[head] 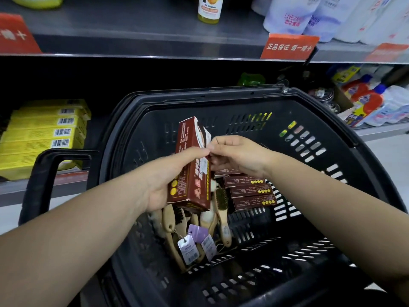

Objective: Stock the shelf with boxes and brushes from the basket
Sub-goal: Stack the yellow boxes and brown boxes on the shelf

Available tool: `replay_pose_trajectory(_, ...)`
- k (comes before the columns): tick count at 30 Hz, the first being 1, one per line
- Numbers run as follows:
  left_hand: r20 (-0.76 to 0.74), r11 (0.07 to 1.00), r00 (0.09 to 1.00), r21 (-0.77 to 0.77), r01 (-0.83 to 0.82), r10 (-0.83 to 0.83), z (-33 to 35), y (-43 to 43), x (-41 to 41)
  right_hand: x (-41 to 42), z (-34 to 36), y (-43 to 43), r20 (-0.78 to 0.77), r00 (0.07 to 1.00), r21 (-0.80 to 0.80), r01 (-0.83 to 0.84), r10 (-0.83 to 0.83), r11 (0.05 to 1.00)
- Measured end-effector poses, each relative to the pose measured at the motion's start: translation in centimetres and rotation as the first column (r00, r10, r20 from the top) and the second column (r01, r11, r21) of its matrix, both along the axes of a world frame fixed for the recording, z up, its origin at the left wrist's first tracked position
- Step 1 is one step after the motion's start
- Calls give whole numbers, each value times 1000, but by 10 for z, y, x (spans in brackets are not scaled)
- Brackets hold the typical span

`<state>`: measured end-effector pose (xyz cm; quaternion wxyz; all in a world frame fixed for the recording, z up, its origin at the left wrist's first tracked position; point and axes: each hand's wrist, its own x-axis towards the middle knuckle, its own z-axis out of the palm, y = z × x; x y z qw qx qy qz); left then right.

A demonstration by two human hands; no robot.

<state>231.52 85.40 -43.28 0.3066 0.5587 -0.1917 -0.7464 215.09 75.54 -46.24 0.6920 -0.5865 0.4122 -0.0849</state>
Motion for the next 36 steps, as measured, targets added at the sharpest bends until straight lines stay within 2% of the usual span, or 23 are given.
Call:
replay_pose_trajectory(3,77,998,996,18,-55,54,-2,0,1,-3,-5,-5,-49,998,-28,-41,39,999)
replay_pose_trajectory(5,104,996,991,22,-87,85,-3,0,1,-13,-22,-13,-287,954,-205,-145,82,968)
replay_pose_trajectory(6,114,995,989,16,-97,95,-4,0,1,-21,-35,-17,-489,866,-306,-286,108,908)
replay_pose_trajectory(7,121,995,987,10,-103,101,-5,0,1,-33,-51,-19,-682,721,-332,-457,124,825)
replay_pose_trajectory(8,124,994,987,6,-107,105,-6,1,1,-45,-67,-19,-816,562,-279,-586,134,761)
replay_pose_trajectory(9,127,994,986,2,-113,112,-7,1,1,-60,-84,-15,-888,430,-186,-658,161,730)
replay_pose_trajectory(12,178,992,976,-15,-125,125,-13,-1,0,-88,-127,6,-948,154,80,-734,280,675)
replay_pose_trajectory(14,202,993,972,-18,-116,118,-16,-2,-1,-88,-143,13,-968,69,103,-770,242,630)
replay_pose_trajectory(19,207,992,970,-28,-126,129,-20,-4,0,-66,-154,16,-993,95,-47,-869,74,493)
replay_pose_trajectory(25,195,988,969,-48,-144,150,-22,-4,-2,-66,-153,17,-996,-16,46,-932,87,359)
replay_pose_trajectory(26,194,987,968,-52,-152,160,-22,-5,-2,-64,-150,15,-996,-5,39,-925,90,377)
replay_pose_trajectory(29,193,982,964,-67,-174,184,-23,-5,-1,-53,-125,4,-992,76,-12,-851,100,526)
replay_pose_trajectory(31,201,981,961,-81,-176,189,-25,-5,0,-46,-96,-9,-984,164,-91,-791,66,605)
replay_pose_trajectory(34,239,982,955,-111,-150,173,-27,-4,2,-40,-44,-24,-924,382,-246,-612,8,752)
replay_pose_trajectory(36,266,981,950,-144,-130,165,-28,-4,2,-37,-15,-27,-811,585,-316,-400,-26,860)
